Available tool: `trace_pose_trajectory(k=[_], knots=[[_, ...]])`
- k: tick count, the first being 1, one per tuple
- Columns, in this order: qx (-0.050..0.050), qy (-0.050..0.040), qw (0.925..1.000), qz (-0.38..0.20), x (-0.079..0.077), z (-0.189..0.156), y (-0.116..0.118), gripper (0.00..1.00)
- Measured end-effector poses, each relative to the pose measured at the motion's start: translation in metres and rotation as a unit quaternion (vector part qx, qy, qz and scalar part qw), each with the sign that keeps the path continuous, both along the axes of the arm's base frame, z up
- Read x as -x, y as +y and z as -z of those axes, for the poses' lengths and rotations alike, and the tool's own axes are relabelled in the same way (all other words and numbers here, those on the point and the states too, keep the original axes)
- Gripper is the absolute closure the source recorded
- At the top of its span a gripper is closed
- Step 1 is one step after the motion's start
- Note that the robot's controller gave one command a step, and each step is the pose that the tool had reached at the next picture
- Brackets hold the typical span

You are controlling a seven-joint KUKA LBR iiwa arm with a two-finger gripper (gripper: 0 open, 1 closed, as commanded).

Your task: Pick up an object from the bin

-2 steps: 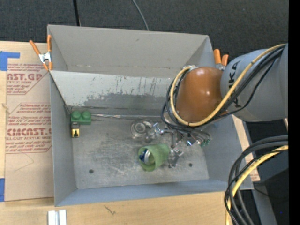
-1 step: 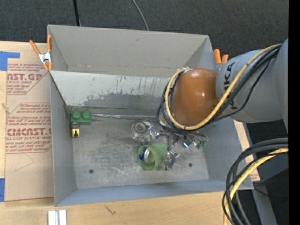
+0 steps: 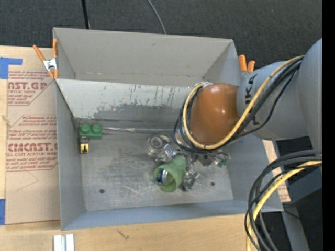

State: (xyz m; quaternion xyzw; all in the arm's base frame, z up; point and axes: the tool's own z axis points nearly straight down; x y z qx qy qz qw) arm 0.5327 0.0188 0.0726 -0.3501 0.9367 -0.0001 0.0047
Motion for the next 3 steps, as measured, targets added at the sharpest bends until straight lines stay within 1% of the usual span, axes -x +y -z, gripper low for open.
trace_pose_trajectory(k=[1,2,3], knots=[[0.001,0.0016,1.0000,0.000,-0.002,-0.002,0.001,0.00],[0.001,0.0021,1.0000,0.000,-0.002,-0.003,0.001,1.00],[0.001,-0.0004,1.0000,0.001,-0.004,-0.116,0.002,1.00]])
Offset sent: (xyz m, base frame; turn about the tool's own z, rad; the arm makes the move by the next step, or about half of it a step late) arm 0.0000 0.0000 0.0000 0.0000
